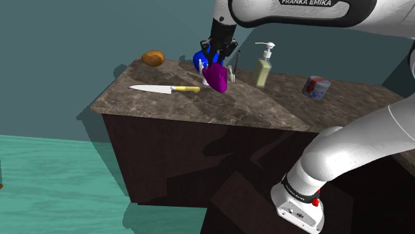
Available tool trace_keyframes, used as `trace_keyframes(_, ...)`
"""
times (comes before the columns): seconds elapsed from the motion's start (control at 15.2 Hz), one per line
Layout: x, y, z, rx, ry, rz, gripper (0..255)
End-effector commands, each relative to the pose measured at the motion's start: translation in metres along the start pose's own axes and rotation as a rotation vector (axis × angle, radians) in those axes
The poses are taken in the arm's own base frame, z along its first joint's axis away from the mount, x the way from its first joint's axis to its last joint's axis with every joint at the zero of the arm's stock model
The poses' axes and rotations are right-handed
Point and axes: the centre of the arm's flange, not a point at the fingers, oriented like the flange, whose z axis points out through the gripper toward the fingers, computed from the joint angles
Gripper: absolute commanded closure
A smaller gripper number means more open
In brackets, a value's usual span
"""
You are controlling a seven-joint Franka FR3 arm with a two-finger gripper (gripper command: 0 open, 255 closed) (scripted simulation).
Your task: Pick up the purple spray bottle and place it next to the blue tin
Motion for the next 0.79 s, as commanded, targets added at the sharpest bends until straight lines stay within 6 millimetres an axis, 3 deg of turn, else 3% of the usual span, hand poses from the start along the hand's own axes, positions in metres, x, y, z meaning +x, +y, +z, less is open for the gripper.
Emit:
trace_keyframes(0.0,0.003,0.001,-0.010,0.000,0.000,0.000,255)
trace_keyframes(0.73,0.021,0.006,-0.065,0.000,0.000,0.000,255)
